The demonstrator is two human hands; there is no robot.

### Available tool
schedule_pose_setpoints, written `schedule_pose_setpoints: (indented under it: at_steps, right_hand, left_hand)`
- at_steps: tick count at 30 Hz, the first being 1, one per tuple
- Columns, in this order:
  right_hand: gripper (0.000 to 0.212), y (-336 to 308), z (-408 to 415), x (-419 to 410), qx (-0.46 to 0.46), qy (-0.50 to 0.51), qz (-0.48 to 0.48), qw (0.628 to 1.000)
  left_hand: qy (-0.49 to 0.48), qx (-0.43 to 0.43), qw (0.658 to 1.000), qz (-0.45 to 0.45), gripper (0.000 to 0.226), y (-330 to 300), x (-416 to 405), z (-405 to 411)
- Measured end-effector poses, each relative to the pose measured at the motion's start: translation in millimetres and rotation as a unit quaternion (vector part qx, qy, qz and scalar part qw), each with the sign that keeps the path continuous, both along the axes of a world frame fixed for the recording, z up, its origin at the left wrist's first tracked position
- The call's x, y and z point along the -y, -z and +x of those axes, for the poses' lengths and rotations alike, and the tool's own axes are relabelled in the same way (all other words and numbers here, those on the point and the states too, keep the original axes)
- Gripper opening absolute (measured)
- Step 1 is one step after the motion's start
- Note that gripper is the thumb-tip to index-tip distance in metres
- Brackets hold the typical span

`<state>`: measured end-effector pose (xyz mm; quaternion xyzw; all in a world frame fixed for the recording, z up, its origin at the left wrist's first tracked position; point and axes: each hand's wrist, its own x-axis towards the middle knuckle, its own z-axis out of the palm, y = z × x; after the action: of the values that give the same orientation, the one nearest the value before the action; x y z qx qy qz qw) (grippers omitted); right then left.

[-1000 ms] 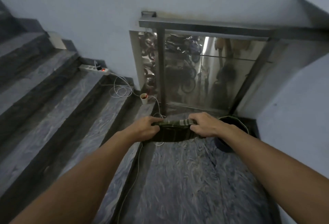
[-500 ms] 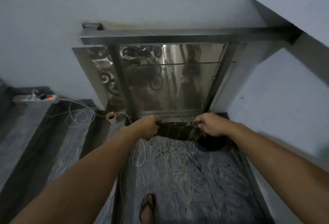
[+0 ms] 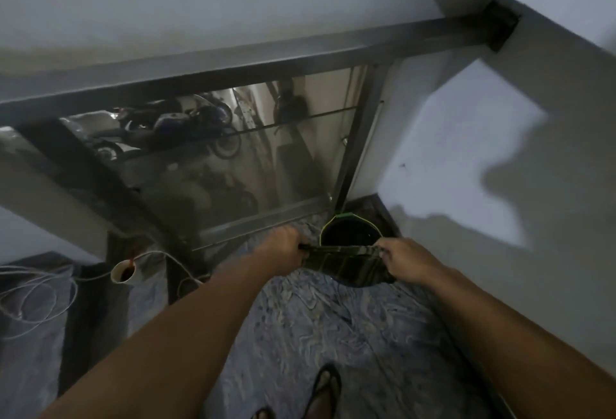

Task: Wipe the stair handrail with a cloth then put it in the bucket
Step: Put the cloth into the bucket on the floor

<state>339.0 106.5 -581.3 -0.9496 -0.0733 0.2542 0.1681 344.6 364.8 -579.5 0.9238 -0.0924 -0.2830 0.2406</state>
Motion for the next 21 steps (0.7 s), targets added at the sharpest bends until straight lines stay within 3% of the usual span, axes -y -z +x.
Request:
schedule_pose_setpoints:
  at_steps: [4,8,21]
  right_hand:
    - [0.02,56,34,32,-0.035,0.019,0.011,0.999]
    - [0.025,123,64,56,-0.046,0.027,-0.001,0.999]
    - [0.028,338,144,101,-0.025,0.064,-0.028,0.997]
  left_hand:
    - [0.001,-0.032,0.999,0.0,0.023,50,31,45]
    - [0.025,-0.004,1.0,0.016,0.028,122,59,85]
    - [0.07,-0.014,0.997,0.012,0.026,357,114,193]
